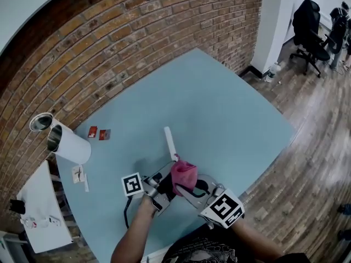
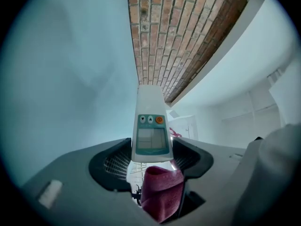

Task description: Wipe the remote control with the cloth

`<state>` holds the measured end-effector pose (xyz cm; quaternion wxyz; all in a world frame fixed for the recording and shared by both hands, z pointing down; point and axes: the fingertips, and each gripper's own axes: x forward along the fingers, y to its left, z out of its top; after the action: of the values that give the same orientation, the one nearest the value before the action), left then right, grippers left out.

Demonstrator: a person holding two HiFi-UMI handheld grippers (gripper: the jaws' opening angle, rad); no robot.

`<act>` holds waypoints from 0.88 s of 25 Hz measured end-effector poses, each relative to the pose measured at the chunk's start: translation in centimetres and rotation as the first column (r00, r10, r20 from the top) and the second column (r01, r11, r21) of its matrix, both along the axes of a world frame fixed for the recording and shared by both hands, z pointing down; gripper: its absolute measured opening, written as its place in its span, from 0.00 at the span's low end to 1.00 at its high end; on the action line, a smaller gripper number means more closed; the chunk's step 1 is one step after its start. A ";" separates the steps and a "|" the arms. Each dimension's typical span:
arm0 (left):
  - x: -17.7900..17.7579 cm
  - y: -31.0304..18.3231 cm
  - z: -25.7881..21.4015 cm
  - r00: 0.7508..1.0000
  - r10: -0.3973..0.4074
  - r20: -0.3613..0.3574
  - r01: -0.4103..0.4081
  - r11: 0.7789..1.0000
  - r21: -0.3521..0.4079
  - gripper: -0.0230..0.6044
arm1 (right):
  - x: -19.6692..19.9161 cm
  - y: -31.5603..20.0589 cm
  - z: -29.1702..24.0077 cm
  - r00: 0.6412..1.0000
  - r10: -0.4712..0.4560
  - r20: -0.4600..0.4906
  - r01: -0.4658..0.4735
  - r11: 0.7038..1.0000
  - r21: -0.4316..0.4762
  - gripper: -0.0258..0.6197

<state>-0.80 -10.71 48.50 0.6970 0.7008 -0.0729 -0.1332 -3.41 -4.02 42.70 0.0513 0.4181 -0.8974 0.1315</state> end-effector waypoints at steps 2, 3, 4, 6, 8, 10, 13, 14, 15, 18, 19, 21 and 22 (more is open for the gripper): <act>0.2 -0.3 -0.8 1.000 -0.018 -0.019 0.018 1.000 0.013 0.46 | 0.0 -0.1 1.0 1.000 -0.011 -0.019 0.011 1.000 -0.009 0.14; 0.3 -0.3 -1.2 0.999 -0.024 -0.026 0.024 1.000 0.019 0.46 | 0.0 -0.1 1.7 0.999 -0.016 -0.028 0.015 1.000 -0.013 0.14; 0.3 -0.4 -1.5 0.999 -0.028 -0.032 0.029 0.999 0.025 0.46 | 0.1 -0.1 2.3 0.999 -0.018 -0.031 0.018 1.000 -0.019 0.14; 0.3 -0.4 -1.9 0.999 -0.032 -0.037 0.033 0.999 0.036 0.46 | 0.2 -0.2 3.1 1.000 -0.014 -0.025 0.014 0.999 -0.037 0.14; 0.2 -0.3 -2.3 0.998 -0.034 -0.044 0.036 0.998 0.051 0.46 | 0.3 -0.2 3.4 1.000 -0.016 -0.016 0.015 0.998 -0.054 0.14; 0.0 -0.2 -2.5 0.998 -0.039 -0.045 0.042 0.997 0.065 0.46 | 0.6 -0.3 3.6 1.000 -0.015 -0.002 0.015 0.998 -0.069 0.14; -0.3 -0.2 -2.4 0.999 -0.047 -0.027 0.049 0.995 0.081 0.46 | 1.3 -0.4 3.9 0.999 -0.006 0.040 0.010 0.995 -0.096 0.14; -0.4 -0.3 -2.3 0.999 -0.049 -0.016 0.050 0.995 0.090 0.46 | 1.7 -0.4 4.1 0.998 0.002 0.062 0.004 0.994 -0.107 0.14; -0.7 -0.3 -2.3 0.999 -0.051 -0.001 0.050 0.994 0.100 0.46 | 2.4 -0.5 4.3 0.996 0.018 0.085 -0.008 0.993 -0.121 0.14; -1.6 -0.4 -1.8 0.997 -0.042 0.067 0.032 0.990 0.138 0.46 | 5.4 -1.2 5.2 0.985 0.108 0.135 -0.084 0.982 -0.170 0.14; -2.0 -0.3 -1.6 0.995 -0.036 0.095 0.021 0.989 0.148 0.46 | 6.6 -1.6 5.4 0.979 0.140 0.146 -0.113 0.977 -0.184 0.14; -2.8 -0.3 -0.9 0.988 -0.027 0.149 0.003 0.987 0.160 0.46 | 8.6 -2.2 5.7 0.968 0.192 0.163 -0.158 0.967 -0.202 0.14; -3.1 -0.3 -0.6 0.985 -0.025 0.173 -0.004 0.987 0.162 0.46 | 9.4 -2.6 5.8 0.962 0.212 0.170 -0.175 0.962 -0.208 0.14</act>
<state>-3.94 -10.98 47.91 0.6280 0.7637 -0.1261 -0.0807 5.99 -6.58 48.46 -0.0081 0.4826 -0.8361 0.2608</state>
